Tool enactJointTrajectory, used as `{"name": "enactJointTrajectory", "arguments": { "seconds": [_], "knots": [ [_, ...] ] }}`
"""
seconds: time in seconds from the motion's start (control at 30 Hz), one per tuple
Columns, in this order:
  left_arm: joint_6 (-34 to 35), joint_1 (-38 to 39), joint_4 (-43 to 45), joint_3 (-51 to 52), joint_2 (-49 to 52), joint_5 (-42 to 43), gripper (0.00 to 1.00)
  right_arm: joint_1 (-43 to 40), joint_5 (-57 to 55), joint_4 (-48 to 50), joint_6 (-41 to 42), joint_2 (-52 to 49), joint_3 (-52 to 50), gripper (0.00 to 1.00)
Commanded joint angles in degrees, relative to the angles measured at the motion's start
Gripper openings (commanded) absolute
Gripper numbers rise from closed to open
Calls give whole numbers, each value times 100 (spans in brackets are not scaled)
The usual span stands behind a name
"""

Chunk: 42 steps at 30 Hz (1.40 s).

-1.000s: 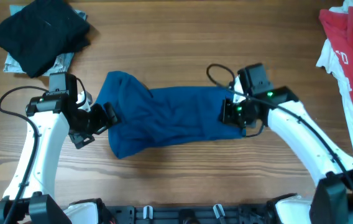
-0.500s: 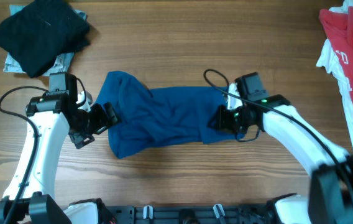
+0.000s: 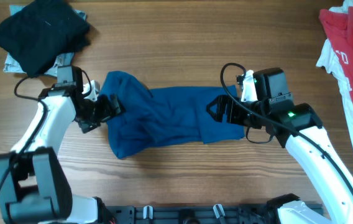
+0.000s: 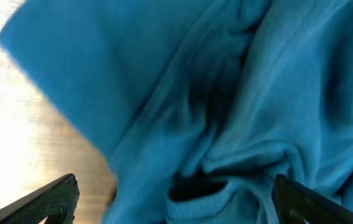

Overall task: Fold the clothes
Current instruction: 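Press and adjust the folded bundle's right side with the right gripper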

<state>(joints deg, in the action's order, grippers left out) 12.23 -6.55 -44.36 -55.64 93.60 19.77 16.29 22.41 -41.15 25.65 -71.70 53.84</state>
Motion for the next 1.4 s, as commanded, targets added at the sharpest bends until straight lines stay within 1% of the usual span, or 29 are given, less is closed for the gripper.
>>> {"name": "enactJointTrajectory", "arguments": {
  "seconds": [0.0, 0.23, 0.27, 0.33, 0.43, 0.5, 0.63, 0.77, 0.93, 1.1, 1.17, 1.2, 1.23, 1.27, 1.3, 1.33, 1.37],
  "knots": [
    [-289, -133, 356, 13, 380, 188, 100, -24, -103, 28, -17, -46, 68, 99],
    [-306, -811, 1453, 13, 640, 190, 100, -24, -101, -7, -15, -46, 68, 100],
    [-459, -820, 1606, 13, 649, 293, 100, -24, -103, 2, -15, -48, 68, 99],
    [-1362, -791, 1832, 13, 673, 1423, 100, -24, -101, 11, -13, -48, 68, 100],
    [-1495, -793, 2096, 13, 758, 1473, 100, -24, -101, -7, -15, -48, 68, 99],
    [-1528, -793, 2199, 13, 999, 1471, 100, -24, -101, -7, -15, -48, 68, 99],
    [-1593, -798, 2114, 13, 1355, 1488, 100, -24, -101, -9, -17, -48, 46, 99],
    [-1617, -772, 1928, 13, 1357, 2079, 100, -24, -96, -11, 0, -48, 46, 100],
    [-1652, -643, 1377, 13, 1532, 2068, 100, -24, -48, -50, 2, -48, 46, 100],
    [-1650, -632, 492, 13, 1598, 1937, 99, -22, -7, -94, 0, -48, 46, 100],
    [-1650, -632, 256, 13, 1598, 1937, 94, -24, -9, -116, -2, -48, 46, 99],
    [-1652, -632, 155, 13, 1598, 1937, 90, -22, -9, -136, -2, -48, 46, 99],
    [-1652, -632, 177, 13, 1598, 1912, 88, -22, -9, -140, -2, -48, 46, 100],
    [-1650, -632, 214, 13, 1598, 1902, 81, -24, -9, -142, -7, -48, 46, 99],
    [-1650, -632, 278, 13, 1598, 1895, 70, -24, -9, -155, -2, -48, 46, 99],
    [-1650, -632, 354, 13, 1598, 1899, 55, -22, -11, -179, -7, -48, 46, 100],
    [-1650, -632, 382, 13, 1598, 1897, 45, -24, -11, -181, -4, -48, 44, 99]
  ]
}}
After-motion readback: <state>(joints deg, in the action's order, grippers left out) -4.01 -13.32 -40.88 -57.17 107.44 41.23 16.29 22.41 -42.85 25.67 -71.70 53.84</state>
